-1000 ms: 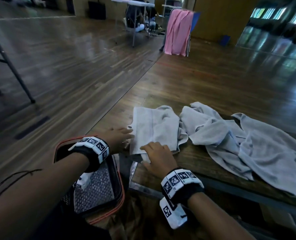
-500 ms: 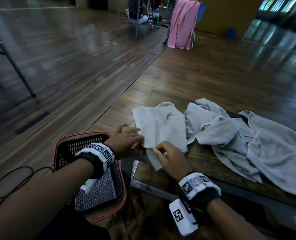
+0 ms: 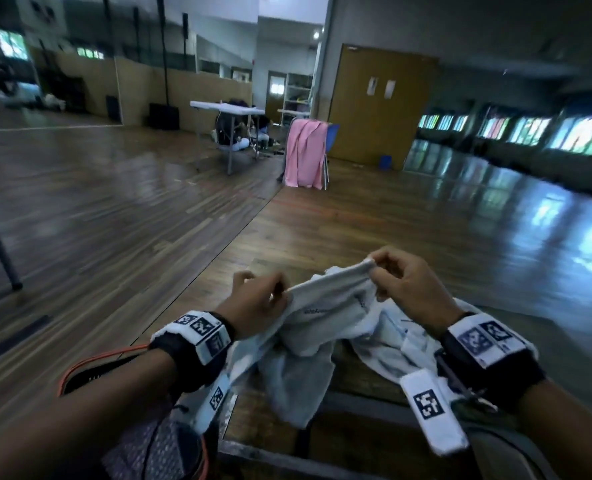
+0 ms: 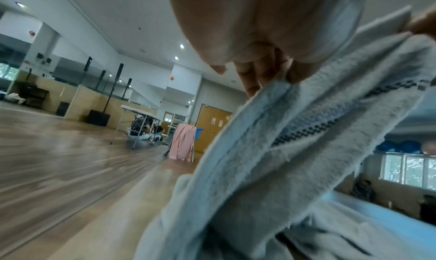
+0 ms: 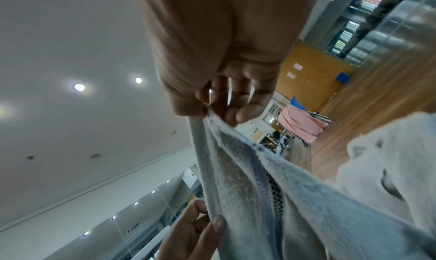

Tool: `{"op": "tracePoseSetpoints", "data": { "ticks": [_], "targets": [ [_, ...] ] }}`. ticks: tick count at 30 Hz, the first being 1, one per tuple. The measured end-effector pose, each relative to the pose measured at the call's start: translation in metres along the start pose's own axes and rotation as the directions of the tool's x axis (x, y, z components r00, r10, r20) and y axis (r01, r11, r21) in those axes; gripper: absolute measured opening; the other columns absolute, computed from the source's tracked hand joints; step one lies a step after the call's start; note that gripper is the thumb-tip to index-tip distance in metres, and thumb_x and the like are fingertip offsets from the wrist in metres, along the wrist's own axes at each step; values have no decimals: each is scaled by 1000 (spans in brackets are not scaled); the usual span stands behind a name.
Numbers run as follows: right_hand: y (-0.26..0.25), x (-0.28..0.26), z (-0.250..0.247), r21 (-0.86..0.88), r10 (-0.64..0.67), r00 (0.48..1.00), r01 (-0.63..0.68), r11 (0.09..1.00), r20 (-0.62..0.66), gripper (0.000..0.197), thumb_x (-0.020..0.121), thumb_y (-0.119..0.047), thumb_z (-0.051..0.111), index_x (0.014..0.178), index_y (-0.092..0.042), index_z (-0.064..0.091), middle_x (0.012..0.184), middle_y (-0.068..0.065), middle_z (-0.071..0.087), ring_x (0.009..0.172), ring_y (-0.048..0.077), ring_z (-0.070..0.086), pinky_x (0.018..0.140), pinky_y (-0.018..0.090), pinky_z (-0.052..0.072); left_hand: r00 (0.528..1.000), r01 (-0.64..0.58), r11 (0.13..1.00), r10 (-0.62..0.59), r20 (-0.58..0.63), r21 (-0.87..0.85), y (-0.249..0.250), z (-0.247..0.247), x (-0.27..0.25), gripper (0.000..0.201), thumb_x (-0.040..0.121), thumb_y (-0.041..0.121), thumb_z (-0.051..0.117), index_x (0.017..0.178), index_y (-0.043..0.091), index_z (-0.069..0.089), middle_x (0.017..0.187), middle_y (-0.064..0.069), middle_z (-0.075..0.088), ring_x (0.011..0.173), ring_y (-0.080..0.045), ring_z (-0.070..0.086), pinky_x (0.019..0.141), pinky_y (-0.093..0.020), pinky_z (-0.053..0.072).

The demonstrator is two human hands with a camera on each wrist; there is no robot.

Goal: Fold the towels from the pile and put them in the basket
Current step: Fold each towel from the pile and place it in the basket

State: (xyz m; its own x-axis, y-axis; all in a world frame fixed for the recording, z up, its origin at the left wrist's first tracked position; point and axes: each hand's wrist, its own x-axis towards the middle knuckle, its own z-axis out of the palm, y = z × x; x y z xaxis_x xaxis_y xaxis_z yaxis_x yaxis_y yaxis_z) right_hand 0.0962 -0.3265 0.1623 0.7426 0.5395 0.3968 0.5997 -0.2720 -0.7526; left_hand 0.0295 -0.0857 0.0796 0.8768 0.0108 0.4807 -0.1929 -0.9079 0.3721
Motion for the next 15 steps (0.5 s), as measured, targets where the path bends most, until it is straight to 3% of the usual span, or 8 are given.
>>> {"op": "tracePoseSetpoints", "data": {
  "ticks": [3,6,8,10,12,15],
  "targets": [
    [-29,2,-38,-4,-50,996,50,999,-72,25,91,-4,47,79,-24,55,70,3,57,60,16,54,56,30,50,998,-64,995,65,-12,72,21,-35,19,15,93,28,46,107,26,51,83,16,51,90,-11,50,98,-34,21],
    [-60,2,-74,-57,-134,982,128,990,-129,25,91,-6,45,78,-25,54,70,-4,56,56,0,53,52,15,47,983,-180,939,164,78,294,31,-84,38,29,92,40,39,103,22,59,96,7,59,102,-16,50,95,-34,26],
    [-79,1,-96,-83,-162,969,148,985,-185,24,92,-9,45,78,-26,54,70,-5,56,55,-3,52,51,15,47,990,-121,977,106,95,173,39,-122,44,20,94,34,43,93,23,60,99,1,61,104,-22,53,97,-38,36],
    [-95,-1,-117,-91,-166,953,147,985,-254,21,91,-12,45,77,-26,54,68,-4,56,53,-1,53,51,19,47,992,-107,985,97,75,137,47,-158,48,15,92,22,51,81,30,56,87,6,60,92,-20,57,89,-36,41],
    [-110,-5,-138,-70,-157,934,142,987,-319,17,91,-14,47,80,-24,54,69,-2,55,56,5,54,51,23,47,996,-92,989,90,23,120,56,-194,51,31,89,16,54,69,37,45,71,15,48,70,-2,47,74,-30,37],
    [-133,-12,-169,-38,-157,911,154,987,-382,12,86,-16,54,79,-25,56,72,-2,57,63,15,53,55,30,46,983,-154,988,154,-96,8,71,-244,50,37,86,12,60,64,36,43,67,7,52,60,-4,46,60,-24,37]
  ]
}}
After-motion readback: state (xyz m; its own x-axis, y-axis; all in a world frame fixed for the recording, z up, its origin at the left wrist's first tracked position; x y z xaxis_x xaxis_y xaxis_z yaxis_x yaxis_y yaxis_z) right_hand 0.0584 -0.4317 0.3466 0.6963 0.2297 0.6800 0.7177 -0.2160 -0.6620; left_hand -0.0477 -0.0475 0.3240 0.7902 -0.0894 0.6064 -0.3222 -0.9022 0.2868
